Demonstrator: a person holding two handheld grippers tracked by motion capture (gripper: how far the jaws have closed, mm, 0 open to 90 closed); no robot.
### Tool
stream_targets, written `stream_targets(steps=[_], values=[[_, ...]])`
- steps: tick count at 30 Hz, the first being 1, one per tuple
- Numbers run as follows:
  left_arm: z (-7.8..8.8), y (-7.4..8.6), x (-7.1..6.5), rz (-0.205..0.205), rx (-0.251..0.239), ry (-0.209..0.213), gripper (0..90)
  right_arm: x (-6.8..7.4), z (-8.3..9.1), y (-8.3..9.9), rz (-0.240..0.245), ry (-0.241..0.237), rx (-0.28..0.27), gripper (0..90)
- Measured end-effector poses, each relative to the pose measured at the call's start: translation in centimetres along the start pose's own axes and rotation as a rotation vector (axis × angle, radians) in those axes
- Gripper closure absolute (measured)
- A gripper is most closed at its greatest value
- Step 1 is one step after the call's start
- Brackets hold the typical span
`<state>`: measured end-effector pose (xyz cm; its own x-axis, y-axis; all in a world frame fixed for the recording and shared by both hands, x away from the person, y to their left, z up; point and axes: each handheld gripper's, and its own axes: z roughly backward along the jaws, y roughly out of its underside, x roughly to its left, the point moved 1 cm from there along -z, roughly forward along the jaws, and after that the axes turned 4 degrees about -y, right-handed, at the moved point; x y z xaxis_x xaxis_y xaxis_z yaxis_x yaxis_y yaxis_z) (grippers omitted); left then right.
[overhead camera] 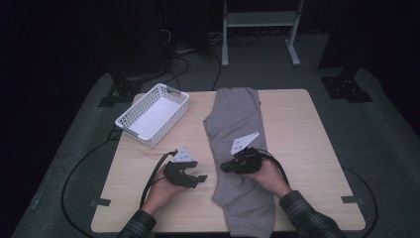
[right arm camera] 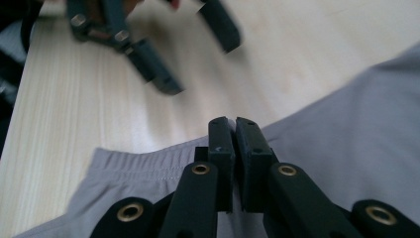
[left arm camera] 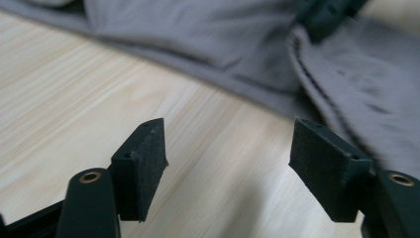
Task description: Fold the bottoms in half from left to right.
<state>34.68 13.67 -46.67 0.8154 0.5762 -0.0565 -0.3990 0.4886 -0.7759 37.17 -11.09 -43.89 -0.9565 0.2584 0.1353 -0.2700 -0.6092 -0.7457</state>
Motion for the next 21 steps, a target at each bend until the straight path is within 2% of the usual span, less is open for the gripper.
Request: stream_targets(steps=[6,10,14,15,17,19,21], values=[[-0.9,-0.9,-1.4,-0.048,-0.025,0.056,27.1,-1.1,3.7,0.6,-0.028,0.095,-0.092,85.9],[-2.2,-2.1,-2.1,-0.07,-0.031,0.102,26.9,-1.6,5.8,1.0,-0.062,0.103,-0.161,86.0],[-3.6,-3.1,-2.6,-0.077,-0.038,0.146,27.6,-1.7,7.2,1.2,-0.063,0.111,-0.204,85.9],[-3.9,-3.4,-2.6,-0.071,-0.04,0.175,31.2,-1.6,7.4,1.2,-0.062,0.115,-0.209,85.9],[-4.3,-3.9,-2.7,-0.073,-0.042,0.2,38.9,-1.6,7.8,1.3,-0.06,0.125,-0.213,85.9],[-4.7,-4.3,-2.7,-0.086,-0.036,0.199,53.1,-1.7,8.2,1.4,-0.059,0.13,-0.223,85.9],[-5.0,-4.7,-2.6,-0.087,-0.026,0.18,68.6,-1.7,8.5,1.5,-0.059,0.134,-0.23,85.9]])
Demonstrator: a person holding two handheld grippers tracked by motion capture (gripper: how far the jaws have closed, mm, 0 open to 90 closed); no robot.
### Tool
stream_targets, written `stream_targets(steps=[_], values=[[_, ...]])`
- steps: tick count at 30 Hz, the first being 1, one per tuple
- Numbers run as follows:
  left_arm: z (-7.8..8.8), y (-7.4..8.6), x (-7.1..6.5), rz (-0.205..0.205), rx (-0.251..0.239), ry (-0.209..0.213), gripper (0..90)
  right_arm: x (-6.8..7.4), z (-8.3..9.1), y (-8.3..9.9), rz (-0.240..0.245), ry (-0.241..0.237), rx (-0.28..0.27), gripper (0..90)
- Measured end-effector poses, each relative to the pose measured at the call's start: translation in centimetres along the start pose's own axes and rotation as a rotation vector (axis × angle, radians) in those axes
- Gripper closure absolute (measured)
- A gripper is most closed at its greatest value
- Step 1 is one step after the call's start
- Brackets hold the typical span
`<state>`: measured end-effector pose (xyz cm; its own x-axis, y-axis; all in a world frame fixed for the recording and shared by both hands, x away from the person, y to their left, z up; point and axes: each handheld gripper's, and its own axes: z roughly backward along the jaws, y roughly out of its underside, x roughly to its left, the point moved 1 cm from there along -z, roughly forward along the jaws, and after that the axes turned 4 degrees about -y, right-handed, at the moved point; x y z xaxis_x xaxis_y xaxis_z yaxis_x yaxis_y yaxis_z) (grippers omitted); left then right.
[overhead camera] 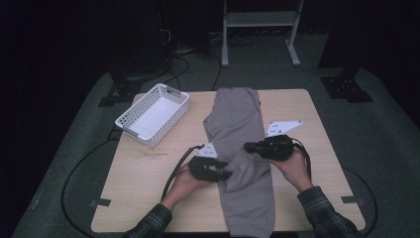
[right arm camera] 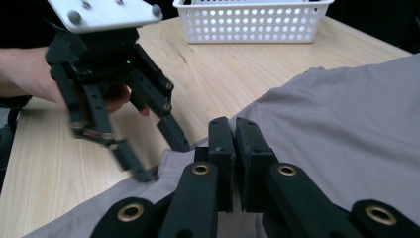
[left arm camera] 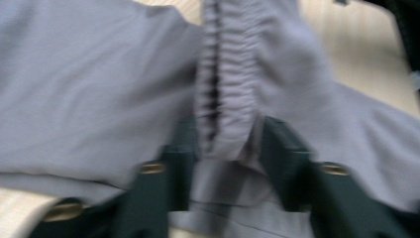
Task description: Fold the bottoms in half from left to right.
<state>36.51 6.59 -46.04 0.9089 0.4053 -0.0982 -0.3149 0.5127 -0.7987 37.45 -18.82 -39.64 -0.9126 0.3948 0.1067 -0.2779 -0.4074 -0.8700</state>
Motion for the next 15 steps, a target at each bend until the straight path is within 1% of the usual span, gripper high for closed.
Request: stream_targets(steps=[1,2,3,5,6,7,9,11,13,15], values=[[-0.1,-0.2,0.2,-0.005,-0.004,-0.005,74.3,0.0,0.2,0.0,0.0,0.001,0.0,85.9],[0.0,-0.4,0.4,-0.006,-0.012,-0.024,82.3,0.0,0.3,0.0,0.0,0.005,0.002,85.9],[0.0,-0.6,0.6,-0.011,-0.018,-0.046,83.3,0.0,0.6,0.1,0.004,0.012,0.0,86.0],[0.4,-1.3,1.1,-0.027,-0.033,-0.078,84.2,0.0,1.1,0.2,0.007,0.02,-0.006,86.0],[0.7,-1.7,1.3,-0.032,-0.049,-0.095,84.3,0.0,1.5,0.2,0.004,0.023,-0.012,86.1],[1.1,-2.2,1.4,-0.037,-0.064,-0.102,84.2,0.0,1.8,0.2,0.004,0.023,-0.02,86.1],[1.8,-3.0,1.4,-0.048,-0.081,-0.089,84.1,0.1,2.6,0.2,0.004,0.018,-0.04,86.1],[2.4,-3.4,0.8,-0.083,-0.073,-0.064,83.9,0.4,3.4,0.3,0.003,0.006,-0.043,86.1],[2.6,-3.3,0.0,-0.104,-0.065,-0.036,83.7,1.0,4.0,0.8,0.004,-0.008,-0.035,86.1],[2.5,-2.9,-0.8,-0.11,-0.053,-0.003,83.6,1.6,4.5,1.5,0.005,-0.02,-0.022,86.1]])
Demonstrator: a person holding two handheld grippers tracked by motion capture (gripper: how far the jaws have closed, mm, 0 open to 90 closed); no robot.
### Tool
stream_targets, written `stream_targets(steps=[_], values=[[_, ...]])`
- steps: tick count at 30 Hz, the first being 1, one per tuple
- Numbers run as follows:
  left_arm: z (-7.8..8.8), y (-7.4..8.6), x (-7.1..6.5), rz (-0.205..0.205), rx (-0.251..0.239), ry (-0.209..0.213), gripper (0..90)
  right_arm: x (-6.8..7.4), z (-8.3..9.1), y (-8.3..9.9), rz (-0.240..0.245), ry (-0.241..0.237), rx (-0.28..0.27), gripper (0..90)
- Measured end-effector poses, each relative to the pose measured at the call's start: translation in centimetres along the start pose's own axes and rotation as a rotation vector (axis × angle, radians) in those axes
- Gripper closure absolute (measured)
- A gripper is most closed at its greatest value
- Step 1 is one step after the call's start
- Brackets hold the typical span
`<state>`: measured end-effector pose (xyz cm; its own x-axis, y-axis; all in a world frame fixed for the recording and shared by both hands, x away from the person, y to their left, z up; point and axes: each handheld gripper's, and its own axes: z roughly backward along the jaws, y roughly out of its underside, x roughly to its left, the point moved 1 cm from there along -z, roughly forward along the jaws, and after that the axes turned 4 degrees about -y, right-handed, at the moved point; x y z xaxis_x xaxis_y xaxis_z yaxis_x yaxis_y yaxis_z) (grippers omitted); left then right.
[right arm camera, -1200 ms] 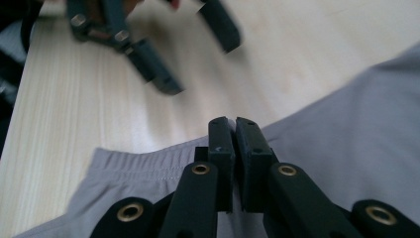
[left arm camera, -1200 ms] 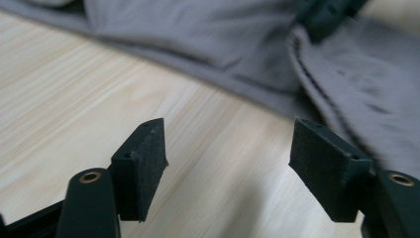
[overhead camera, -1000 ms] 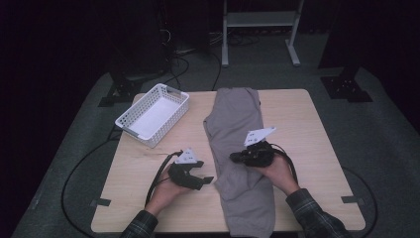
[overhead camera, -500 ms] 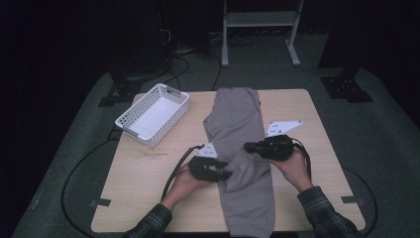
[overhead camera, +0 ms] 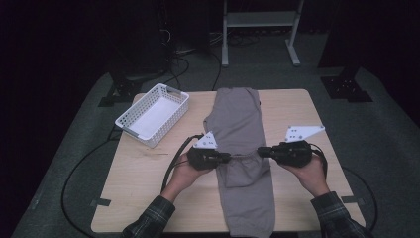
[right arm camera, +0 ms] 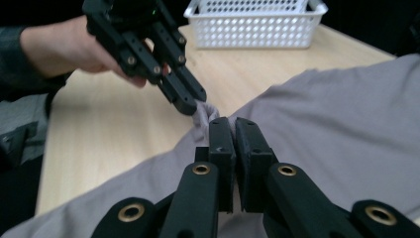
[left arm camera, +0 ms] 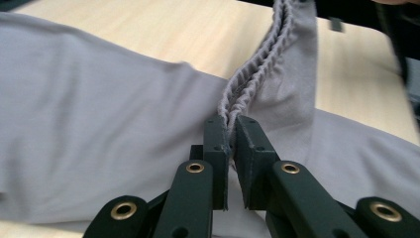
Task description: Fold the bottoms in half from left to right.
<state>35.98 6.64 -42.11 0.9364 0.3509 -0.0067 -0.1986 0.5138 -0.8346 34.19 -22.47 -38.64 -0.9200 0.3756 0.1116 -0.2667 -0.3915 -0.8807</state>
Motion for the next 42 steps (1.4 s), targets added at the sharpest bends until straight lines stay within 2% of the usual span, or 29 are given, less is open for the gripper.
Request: stream_targets(steps=[6,9,13,18,20,21,23,27,29,31,33,36,38,40,42], values=[[0.2,1.3,-3.1,-0.028,0.053,0.128,83.7,2.7,0.9,2.5,-0.005,-0.067,0.052,86.0],[0.0,2.1,-4.7,-0.048,0.092,0.191,83.7,4.0,0.8,3.8,-0.005,-0.107,0.106,85.8],[-0.7,2.8,-6.3,-0.069,0.145,0.255,83.1,5.2,0.5,5.6,-0.02,-0.176,0.157,85.7],[-1.4,3.8,-7.7,-0.082,0.2,0.308,80.4,6.7,0.0,7.6,-0.042,-0.237,0.247,85.0],[-1.4,4.0,-7.7,-0.078,0.21,0.3,67.6,7.2,-0.4,8.3,-0.045,-0.25,0.29,80.5],[-1.3,4.1,-7.5,-0.074,0.205,0.299,64.9,7.3,-0.4,8.5,-0.041,-0.247,0.295,77.0],[-0.7,3.9,-6.9,-0.059,0.179,0.294,57.2,7.2,-0.1,8.4,-0.047,-0.24,0.268,66.6],[0.8,3.6,-5.1,-0.026,0.126,0.255,51.4,6.0,0.8,7.6,-0.06,-0.197,0.173,61.5],[1.2,3.7,-4.1,-0.009,0.11,0.221,50.4,5.5,0.9,7.3,-0.06,-0.174,0.156,59.1],[1.3,3.8,-3.2,0.015,0.097,0.205,49.3,4.8,0.9,7.0,-0.059,-0.16,0.143,57.3],[1.0,3.9,-2.6,0.014,0.096,0.152,49.3,4.3,0.9,6.7,-0.067,-0.137,0.126,55.8],[-0.3,3.9,-2.2,-0.014,0.129,0.083,50.1,3.8,-0.3,6.6,-0.067,-0.132,0.153,54.2],[-1.3,4.0,-2.2,-0.023,0.148,0.054,50.7,3.8,-1.6,6.8,-0.05,-0.133,0.207,54.1],[-2.3,4.2,-2.4,-0.053,0.191,0.05,52.5,4.0,-2.6,7.0,-0.036,-0.139,0.247,53.7],[-3.0,4.4,-2.6,-0.069,0.21,0.05,54.3,4.2,-3.0,6.9,-0.032,-0.14,0.256,53.6]])
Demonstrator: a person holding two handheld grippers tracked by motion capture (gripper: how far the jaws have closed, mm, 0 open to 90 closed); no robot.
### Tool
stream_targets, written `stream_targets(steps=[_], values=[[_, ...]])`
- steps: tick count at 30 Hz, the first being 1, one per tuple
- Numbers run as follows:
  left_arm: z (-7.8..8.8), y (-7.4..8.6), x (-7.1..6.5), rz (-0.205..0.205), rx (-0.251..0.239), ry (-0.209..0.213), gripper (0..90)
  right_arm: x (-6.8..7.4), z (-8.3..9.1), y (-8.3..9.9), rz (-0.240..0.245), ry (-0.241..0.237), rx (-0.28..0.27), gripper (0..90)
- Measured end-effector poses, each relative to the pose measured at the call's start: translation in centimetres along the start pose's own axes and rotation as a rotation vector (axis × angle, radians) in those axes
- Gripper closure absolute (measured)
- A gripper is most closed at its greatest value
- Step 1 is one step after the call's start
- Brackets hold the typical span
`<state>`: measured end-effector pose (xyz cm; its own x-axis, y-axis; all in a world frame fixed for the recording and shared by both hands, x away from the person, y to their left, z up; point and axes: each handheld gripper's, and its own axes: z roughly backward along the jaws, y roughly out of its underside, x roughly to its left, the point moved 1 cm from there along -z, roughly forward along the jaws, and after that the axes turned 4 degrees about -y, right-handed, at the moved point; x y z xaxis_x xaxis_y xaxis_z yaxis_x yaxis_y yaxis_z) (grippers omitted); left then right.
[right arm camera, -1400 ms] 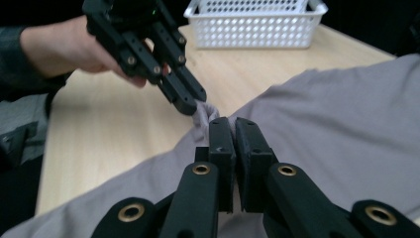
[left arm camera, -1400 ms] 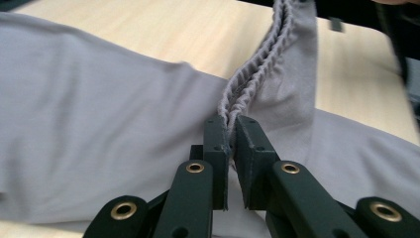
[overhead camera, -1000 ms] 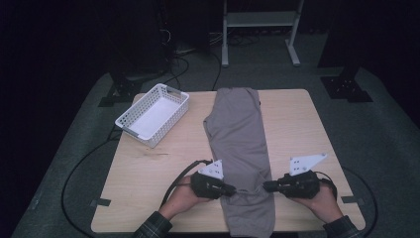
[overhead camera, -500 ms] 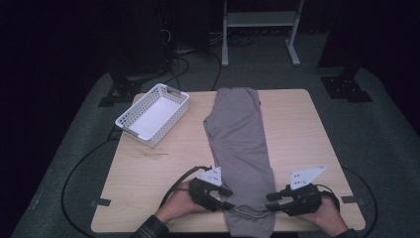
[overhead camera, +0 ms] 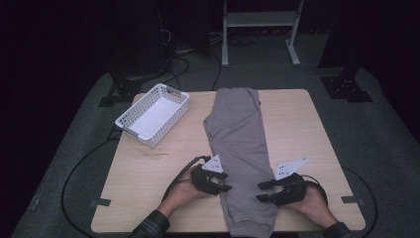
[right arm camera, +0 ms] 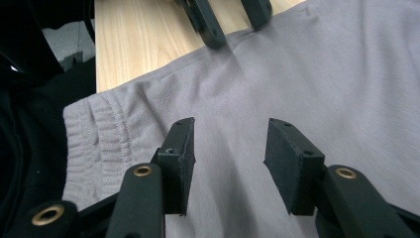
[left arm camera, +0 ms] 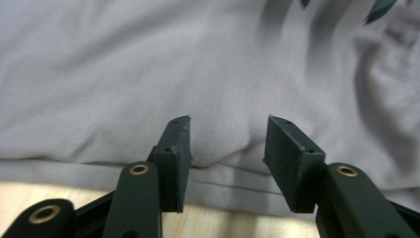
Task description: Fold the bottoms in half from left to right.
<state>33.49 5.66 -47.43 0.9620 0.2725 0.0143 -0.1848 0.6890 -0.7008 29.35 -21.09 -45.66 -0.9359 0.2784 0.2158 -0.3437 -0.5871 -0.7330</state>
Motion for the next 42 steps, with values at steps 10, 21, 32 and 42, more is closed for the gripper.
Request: stream_targets(steps=[10,21,32,42], values=[[-0.1,0.3,0.2,-0.015,0.019,-0.035,58.4,1.6,-1.4,0.2,0.031,-0.092,0.059,51.6],[-0.2,0.4,2.4,0.048,0.005,-0.129,59.1,0.7,-3.4,-0.1,0.142,0.087,0.155,52.6],[-0.4,0.5,3.3,0.06,-0.011,-0.158,56.0,0.6,-1.8,-1.5,0.061,-0.057,0.028,50.5],[1.5,1.0,2.1,0.065,-0.002,-0.178,42.0,1.8,-4.0,-0.5,0.106,-0.065,0.159,70.8]])
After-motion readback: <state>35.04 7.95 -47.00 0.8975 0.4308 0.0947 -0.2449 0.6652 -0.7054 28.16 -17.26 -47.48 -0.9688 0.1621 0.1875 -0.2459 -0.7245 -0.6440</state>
